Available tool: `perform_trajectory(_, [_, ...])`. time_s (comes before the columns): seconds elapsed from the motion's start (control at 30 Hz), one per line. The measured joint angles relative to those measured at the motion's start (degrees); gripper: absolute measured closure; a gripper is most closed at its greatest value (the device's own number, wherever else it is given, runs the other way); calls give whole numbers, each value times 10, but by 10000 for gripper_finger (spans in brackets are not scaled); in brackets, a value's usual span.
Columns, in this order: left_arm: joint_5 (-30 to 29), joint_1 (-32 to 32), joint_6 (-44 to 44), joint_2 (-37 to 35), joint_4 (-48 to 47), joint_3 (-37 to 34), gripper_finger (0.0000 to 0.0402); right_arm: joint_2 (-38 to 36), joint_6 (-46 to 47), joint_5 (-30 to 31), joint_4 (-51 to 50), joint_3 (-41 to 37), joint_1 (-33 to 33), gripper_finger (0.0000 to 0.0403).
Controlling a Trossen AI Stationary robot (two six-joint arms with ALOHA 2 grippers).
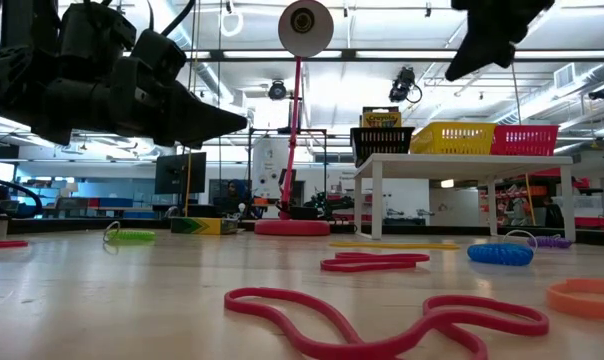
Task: Pick & Place Office Desk Supplies
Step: Put the top right red rubber band into the yellow bin
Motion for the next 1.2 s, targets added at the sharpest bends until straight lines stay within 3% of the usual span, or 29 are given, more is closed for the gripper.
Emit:
perform_trajectory(0.2, [0, 0, -6, 0, -7, 0, 389, 93, 83, 92, 54, -10, 205, 367])
perform_trajectory(0.43, [0, 0, -6, 0, -20, 0, 389, 243, 130, 103, 166, -11, 308, 350])
perform_trajectory(0.7, [0, 0, -6, 0, -24, 0, 389, 396, 127, 55, 319, -11, 308, 257])
perform_trajectory(0.93, [0, 0, -7, 0, -28, 0, 389, 465, 128, 53, 383, -11, 289, 170])
perform_trajectory(1.2, [0, 0, -8, 0, -32, 2, 389, 512, 113, 52, 412, -11, 269, 142])
